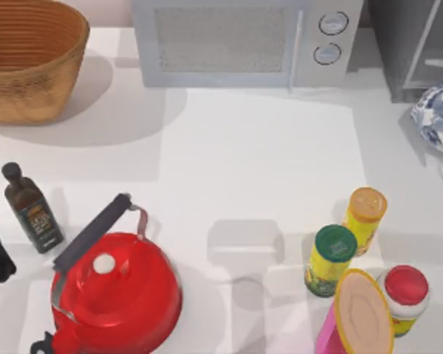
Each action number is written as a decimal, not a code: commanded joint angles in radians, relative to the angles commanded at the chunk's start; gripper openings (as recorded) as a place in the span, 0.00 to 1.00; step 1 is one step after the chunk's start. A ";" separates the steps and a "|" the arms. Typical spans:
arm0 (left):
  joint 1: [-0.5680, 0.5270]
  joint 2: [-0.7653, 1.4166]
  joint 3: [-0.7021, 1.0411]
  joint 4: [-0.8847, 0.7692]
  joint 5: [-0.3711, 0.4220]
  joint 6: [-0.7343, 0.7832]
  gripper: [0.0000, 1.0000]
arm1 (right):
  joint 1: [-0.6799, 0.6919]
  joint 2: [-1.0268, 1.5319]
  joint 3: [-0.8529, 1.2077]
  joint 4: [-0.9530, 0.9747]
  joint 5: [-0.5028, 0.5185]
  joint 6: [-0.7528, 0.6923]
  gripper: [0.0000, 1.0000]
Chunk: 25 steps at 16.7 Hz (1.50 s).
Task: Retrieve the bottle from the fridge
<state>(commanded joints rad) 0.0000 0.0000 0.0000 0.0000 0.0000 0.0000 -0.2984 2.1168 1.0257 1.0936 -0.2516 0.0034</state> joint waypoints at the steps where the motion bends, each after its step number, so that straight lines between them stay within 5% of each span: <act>1: 0.000 0.000 0.000 0.000 0.000 0.000 1.00 | 0.001 0.001 0.003 -0.003 0.001 0.000 1.00; 18: 0.000 0.000 0.000 0.000 0.000 0.000 1.00 | 0.034 0.159 0.298 -0.140 0.036 -0.002 1.00; 25: 0.000 0.000 0.000 0.000 0.000 0.000 1.00 | 0.034 0.159 0.298 -0.140 0.036 -0.002 0.47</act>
<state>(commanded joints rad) 0.0000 0.0000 0.0000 0.0000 0.0000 0.0000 -0.2644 2.2760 1.3234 0.9538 -0.2154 0.0018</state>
